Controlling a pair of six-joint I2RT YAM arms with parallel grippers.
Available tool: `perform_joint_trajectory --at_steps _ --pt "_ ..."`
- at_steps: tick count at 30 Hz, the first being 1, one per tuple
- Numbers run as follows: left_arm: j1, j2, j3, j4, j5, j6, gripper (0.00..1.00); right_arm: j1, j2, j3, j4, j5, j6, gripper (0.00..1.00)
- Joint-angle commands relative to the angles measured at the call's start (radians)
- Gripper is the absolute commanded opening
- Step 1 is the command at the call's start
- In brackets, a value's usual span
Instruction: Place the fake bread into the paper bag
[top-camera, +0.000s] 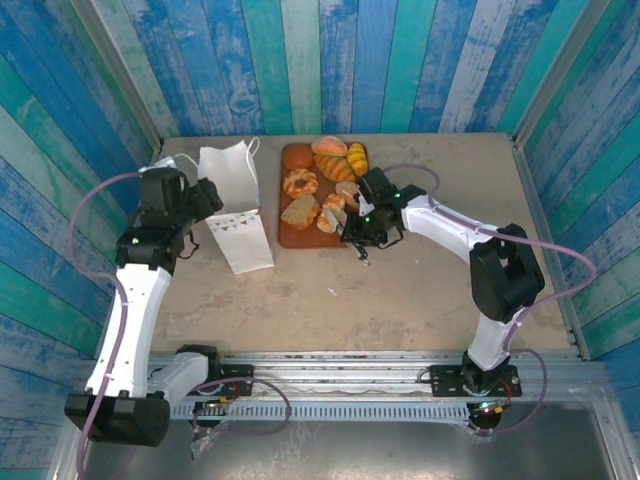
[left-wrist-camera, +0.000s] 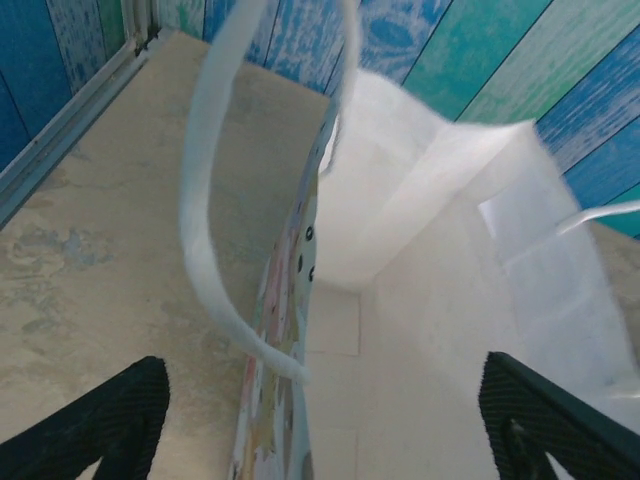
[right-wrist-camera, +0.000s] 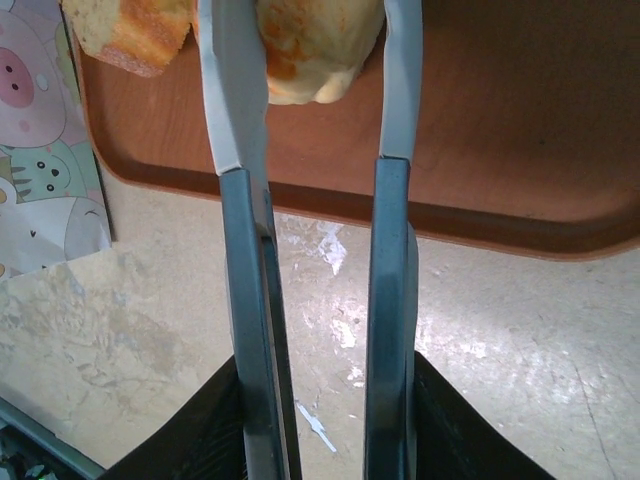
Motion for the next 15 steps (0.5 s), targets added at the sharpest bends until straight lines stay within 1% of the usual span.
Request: perform_joint_trajectory --at_steps 1,4,5,7,10,15 --pt "0.006 -0.051 0.048 -0.027 -0.033 0.018 0.92 0.003 -0.069 -0.002 -0.044 0.047 -0.018 0.35" --pt "0.007 -0.061 0.077 -0.058 -0.038 0.023 0.99 0.003 -0.104 -0.013 -0.064 0.071 -0.028 0.35" --pt "0.008 -0.06 0.085 -0.068 -0.024 0.027 0.99 0.003 -0.117 -0.016 -0.068 0.078 -0.032 0.35" --pt "0.022 -0.05 0.112 -0.095 0.028 0.035 0.99 0.003 -0.148 -0.027 -0.072 0.093 -0.039 0.35" --pt "0.067 -0.03 0.143 -0.128 0.115 0.05 0.99 0.003 -0.192 -0.033 -0.084 0.109 -0.059 0.35" --pt "0.18 -0.004 0.157 -0.137 0.308 0.059 0.99 0.003 -0.259 -0.031 -0.119 0.145 -0.09 0.34"
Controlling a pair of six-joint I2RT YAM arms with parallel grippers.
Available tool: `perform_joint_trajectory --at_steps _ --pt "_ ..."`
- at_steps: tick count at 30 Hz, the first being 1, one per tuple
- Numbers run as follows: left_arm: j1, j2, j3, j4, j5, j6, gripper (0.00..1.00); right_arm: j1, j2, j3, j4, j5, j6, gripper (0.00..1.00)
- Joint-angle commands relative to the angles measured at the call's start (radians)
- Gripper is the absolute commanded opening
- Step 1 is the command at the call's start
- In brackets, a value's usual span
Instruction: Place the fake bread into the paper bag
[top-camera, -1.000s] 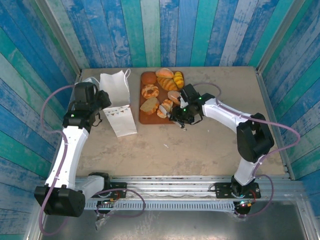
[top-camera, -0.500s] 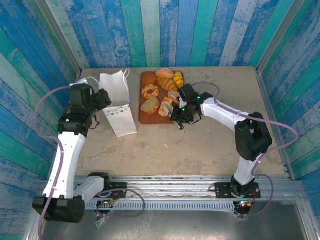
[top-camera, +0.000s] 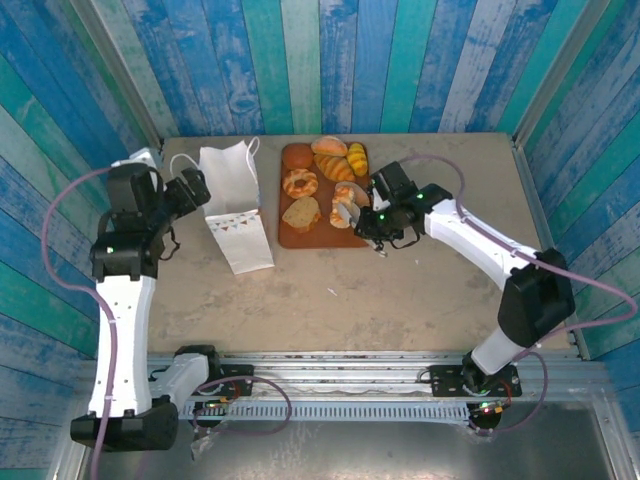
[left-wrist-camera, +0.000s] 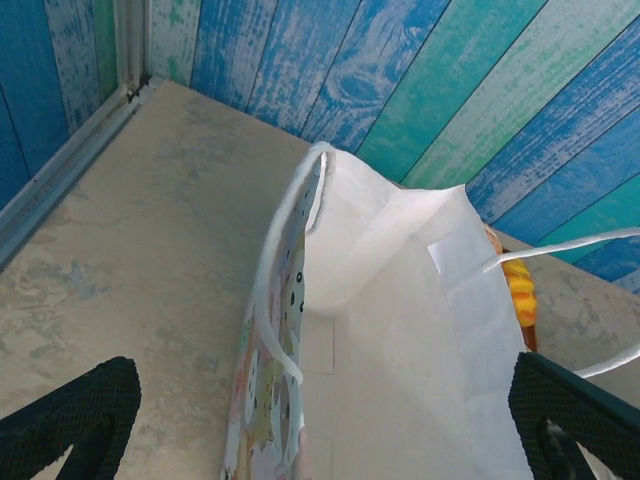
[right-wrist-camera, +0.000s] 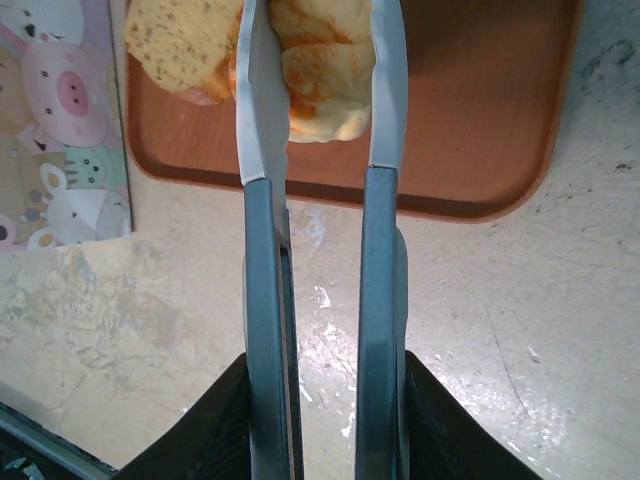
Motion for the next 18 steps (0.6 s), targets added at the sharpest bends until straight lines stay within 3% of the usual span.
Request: perform_joint_trajectory --at_steps 1,8,11,18 --pt "0.069 0.019 0.016 -0.031 0.178 0.02 0.99 0.003 -0.07 -0.004 -0.033 0.047 -0.042 0.35" --pt "0.215 0.023 -0.066 0.035 0.416 -0.022 0.96 0.003 -0.163 0.02 -0.069 0.072 -0.084 0.35" --pt "0.232 0.029 -0.129 0.089 0.471 -0.051 0.99 0.003 -0.192 0.045 -0.089 0.072 -0.105 0.34" --pt "0.24 0.043 -0.235 0.238 0.574 -0.119 0.87 0.003 -0.278 0.091 -0.113 0.087 -0.127 0.35"
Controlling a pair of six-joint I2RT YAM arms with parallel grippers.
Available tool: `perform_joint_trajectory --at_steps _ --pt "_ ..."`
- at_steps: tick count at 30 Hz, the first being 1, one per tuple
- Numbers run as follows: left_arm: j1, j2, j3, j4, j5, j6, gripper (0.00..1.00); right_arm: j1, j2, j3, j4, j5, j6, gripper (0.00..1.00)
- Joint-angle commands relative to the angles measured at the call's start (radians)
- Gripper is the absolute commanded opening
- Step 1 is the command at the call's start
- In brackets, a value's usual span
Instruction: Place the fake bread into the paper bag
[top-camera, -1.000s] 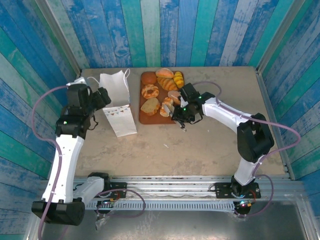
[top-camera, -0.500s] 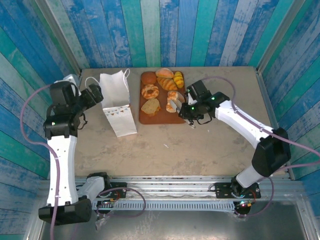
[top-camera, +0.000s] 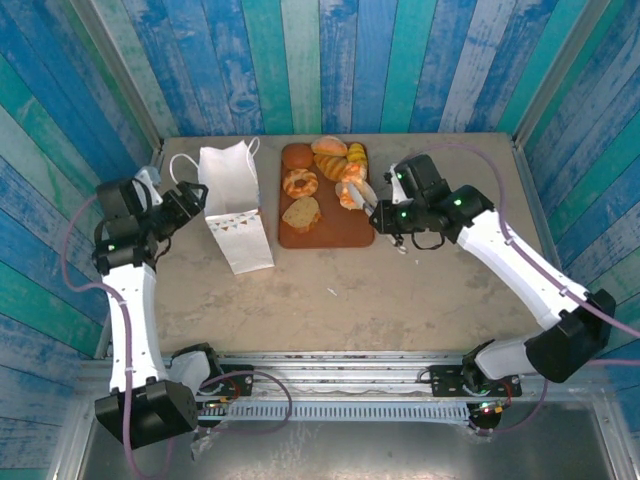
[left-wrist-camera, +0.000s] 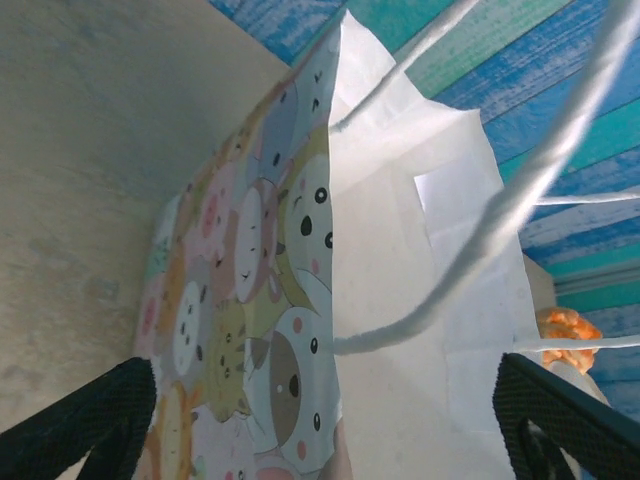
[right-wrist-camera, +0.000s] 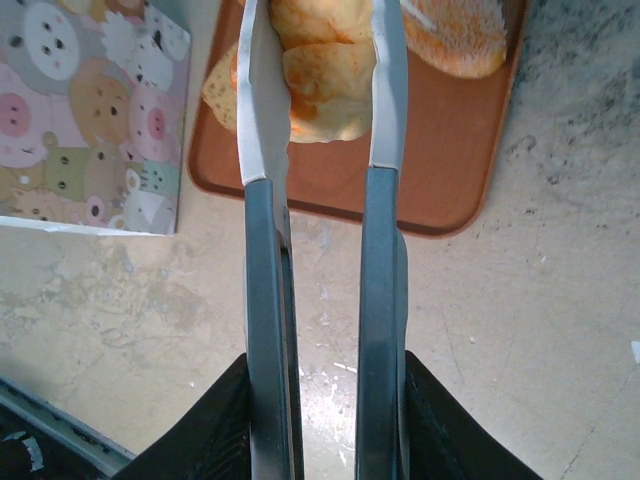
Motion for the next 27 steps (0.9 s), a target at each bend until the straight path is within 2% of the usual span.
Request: perform_joint_trajectory --at_steps 1,8,9,15,20,27 --pt "0.006 0.019 -0.016 0.108 0.105 -0.035 0.85 0.003 -0.066 0.054 -0.005 0.011 -0.035 0.35" --pt "0.006 0.045 -0.037 0.141 0.099 -0.046 0.65 0.003 -0.135 0.14 0.004 -0.023 -0.064 0.34" --pt "0.006 0.048 -0.04 0.145 0.097 -0.045 0.63 0.036 -0.14 0.157 0.002 -0.023 -0.07 0.35" --pt "0.006 0.063 -0.039 0.126 0.057 -0.019 0.5 0.081 -0.138 0.25 -0.001 -0.001 -0.064 0.35" --pt "0.006 0.066 -0.052 0.139 0.067 -0.017 0.35 0.156 -0.099 0.348 -0.001 0.024 -0.066 0.35" --pt "0.006 0.058 -0.078 0.17 0.077 -0.034 0.26 0.287 -0.013 0.497 0.012 0.088 -0.092 0.35"
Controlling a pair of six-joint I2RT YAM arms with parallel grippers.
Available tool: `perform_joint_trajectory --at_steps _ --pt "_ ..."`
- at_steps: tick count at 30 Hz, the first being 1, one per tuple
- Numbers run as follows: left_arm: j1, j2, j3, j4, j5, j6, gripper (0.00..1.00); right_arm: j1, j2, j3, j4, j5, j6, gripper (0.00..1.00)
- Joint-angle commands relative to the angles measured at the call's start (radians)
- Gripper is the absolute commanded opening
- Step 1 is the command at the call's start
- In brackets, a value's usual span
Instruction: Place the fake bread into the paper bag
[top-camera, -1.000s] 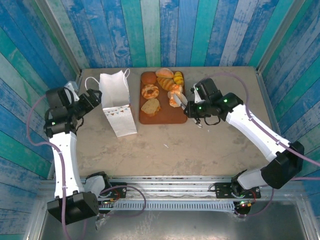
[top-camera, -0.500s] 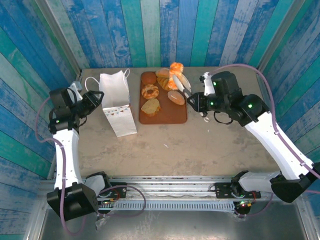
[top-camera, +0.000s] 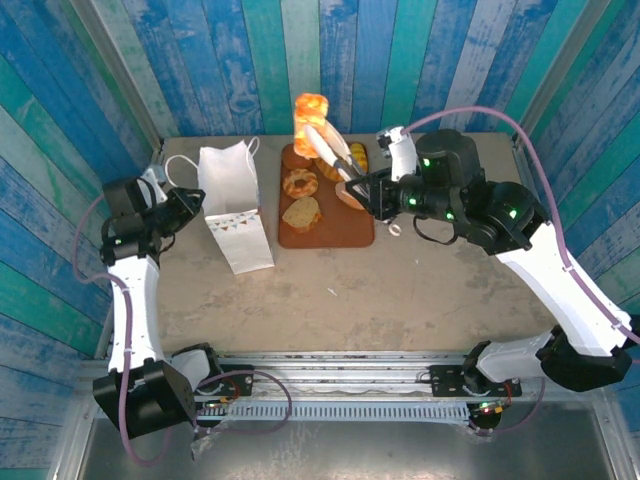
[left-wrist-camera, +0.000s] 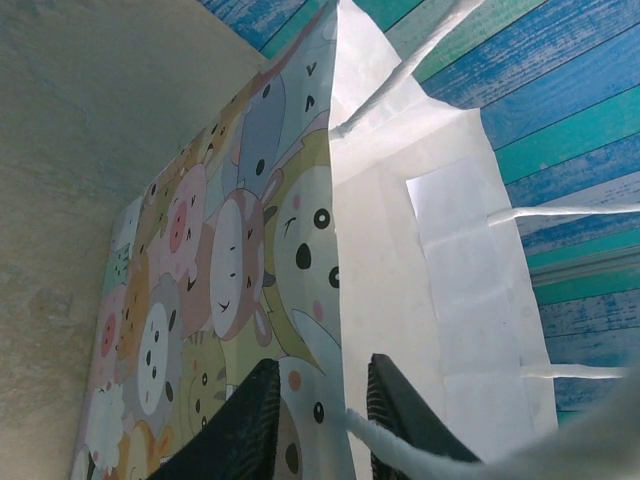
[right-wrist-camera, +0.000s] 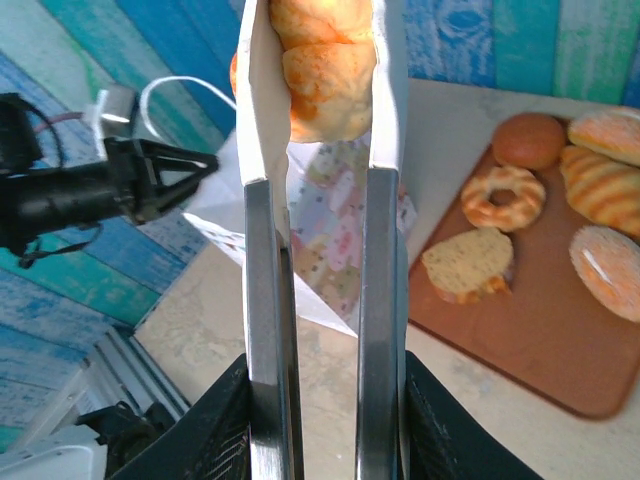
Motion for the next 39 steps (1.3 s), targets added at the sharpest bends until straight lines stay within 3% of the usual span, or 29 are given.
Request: perform_joint_trajectory --at_steps 1,8,16,24,39 --pt "0.005 0.002 -0.021 0.041 0.013 -0.003 0.25 0.057 0.039 0.072 0.045 0.042 -0.03 0.35" --pt "0.004 0.003 -0.032 0.048 0.027 -0.004 0.19 0.18 0.173 0.185 0.043 0.111 -0.058 0.35" --pt "0.005 -0.002 -0.05 0.062 0.038 -0.013 0.18 0.235 0.352 0.315 0.03 0.122 -0.023 0.35" --pt "0.005 -0.001 -0.063 0.062 0.04 -0.013 0.17 0.243 0.505 0.434 0.009 0.118 -0.018 0.35" --pt "0.004 0.001 -0.059 0.047 0.022 0.007 0.16 0.231 0.66 0.47 -0.026 0.157 -0.002 0.35"
